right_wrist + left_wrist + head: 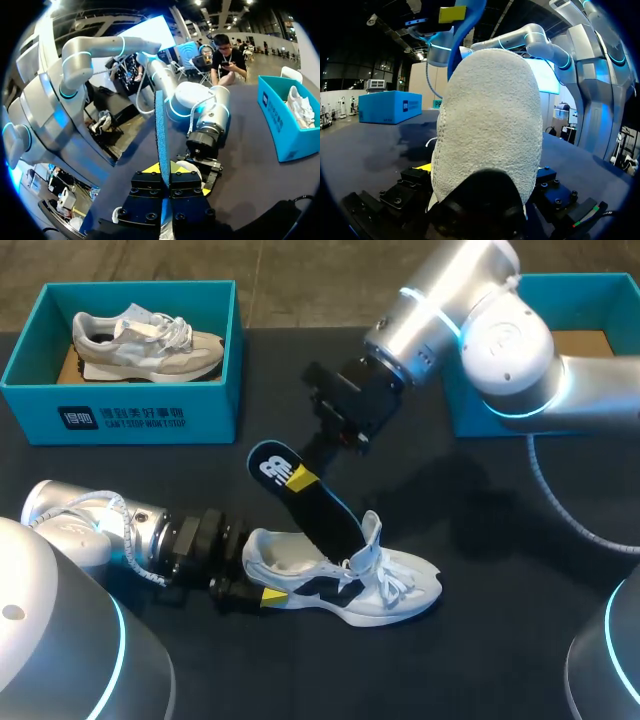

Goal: Take the shoe out of the shoebox, open the shoe tongue, remove and reinsert the insole, then place the shoe into the shoebox

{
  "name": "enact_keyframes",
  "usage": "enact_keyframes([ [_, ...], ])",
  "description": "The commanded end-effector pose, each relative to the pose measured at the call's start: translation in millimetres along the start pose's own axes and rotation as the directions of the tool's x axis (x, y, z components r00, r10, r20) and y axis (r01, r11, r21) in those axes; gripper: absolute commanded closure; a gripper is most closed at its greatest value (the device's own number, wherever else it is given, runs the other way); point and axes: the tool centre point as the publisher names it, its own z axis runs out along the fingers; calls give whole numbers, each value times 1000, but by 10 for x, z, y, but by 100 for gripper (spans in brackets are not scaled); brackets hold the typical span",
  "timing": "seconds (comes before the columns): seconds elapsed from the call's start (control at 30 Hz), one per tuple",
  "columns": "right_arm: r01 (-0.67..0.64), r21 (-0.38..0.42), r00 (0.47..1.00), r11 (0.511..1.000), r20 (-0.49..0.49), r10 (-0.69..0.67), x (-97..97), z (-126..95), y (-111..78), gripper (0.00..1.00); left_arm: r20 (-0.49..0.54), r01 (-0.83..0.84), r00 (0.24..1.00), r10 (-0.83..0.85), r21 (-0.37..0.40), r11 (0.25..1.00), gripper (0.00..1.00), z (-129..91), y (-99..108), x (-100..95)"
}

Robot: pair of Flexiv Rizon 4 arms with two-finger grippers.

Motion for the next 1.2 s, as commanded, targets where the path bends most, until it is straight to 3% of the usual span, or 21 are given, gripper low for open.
enact_keyframes([
  [0.03,3,-19,1000,1000,26,-3,-5,-30,93,100,1,0,1000,0,-2,1000,100,14,27,-11],
  [0.33,16,-163,998,986,55,-7,113,-394,453,100,1,0,1000,0,-2,1000,100,14,27,-11],
  [0.7,-25,-310,999,950,14,31,271,-631,592,100,1,0,1000,0,-2,1000,100,14,27,-11],
  [0.9,-47,-415,999,909,-11,47,475,-927,658,100,1,0,1000,0,-2,1000,100,14,27,-11],
  [1.2,-47,-415,999,909,-11,47,475,-927,658,100,1,0,1000,0,-2,1000,100,14,27,-11],
])
